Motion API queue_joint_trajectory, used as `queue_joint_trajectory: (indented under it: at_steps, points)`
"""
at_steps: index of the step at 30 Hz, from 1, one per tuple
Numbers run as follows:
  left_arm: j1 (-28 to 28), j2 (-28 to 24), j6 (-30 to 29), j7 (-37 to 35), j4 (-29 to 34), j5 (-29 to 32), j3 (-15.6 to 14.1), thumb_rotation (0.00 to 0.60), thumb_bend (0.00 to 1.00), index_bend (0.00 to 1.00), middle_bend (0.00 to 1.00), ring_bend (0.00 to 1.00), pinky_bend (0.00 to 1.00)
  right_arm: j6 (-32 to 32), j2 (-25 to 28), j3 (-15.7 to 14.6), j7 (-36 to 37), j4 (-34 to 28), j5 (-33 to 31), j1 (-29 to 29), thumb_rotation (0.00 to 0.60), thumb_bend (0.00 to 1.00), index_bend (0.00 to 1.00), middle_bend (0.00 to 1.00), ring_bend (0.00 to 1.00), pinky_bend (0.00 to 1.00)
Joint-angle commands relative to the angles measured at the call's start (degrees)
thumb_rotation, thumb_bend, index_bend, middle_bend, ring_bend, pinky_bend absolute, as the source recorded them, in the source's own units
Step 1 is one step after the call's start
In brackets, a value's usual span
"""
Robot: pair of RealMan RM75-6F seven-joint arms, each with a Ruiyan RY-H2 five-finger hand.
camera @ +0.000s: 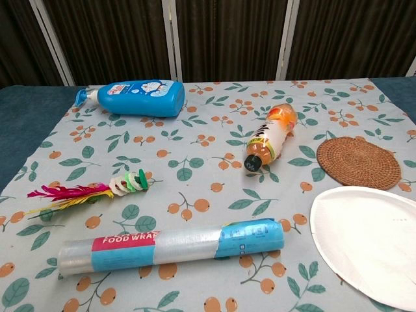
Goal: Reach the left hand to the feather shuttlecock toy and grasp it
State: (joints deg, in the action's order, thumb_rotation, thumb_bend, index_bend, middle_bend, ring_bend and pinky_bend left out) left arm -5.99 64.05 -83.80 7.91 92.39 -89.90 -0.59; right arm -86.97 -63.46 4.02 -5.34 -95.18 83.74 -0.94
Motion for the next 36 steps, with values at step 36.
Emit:
queue_joint_trajectory:
  at_steps: [36]
  points:
    - [-6.70,7.09,9.15,6.04,-0.86,6.00,4.23,0.600,0.31,0.44,0.00,0.00,0.00,-0.05,0.50,-0.19,0.54,-0.42,-0.08,0.36,0.600,0.15,0.00,0.00,0.00,0.00]
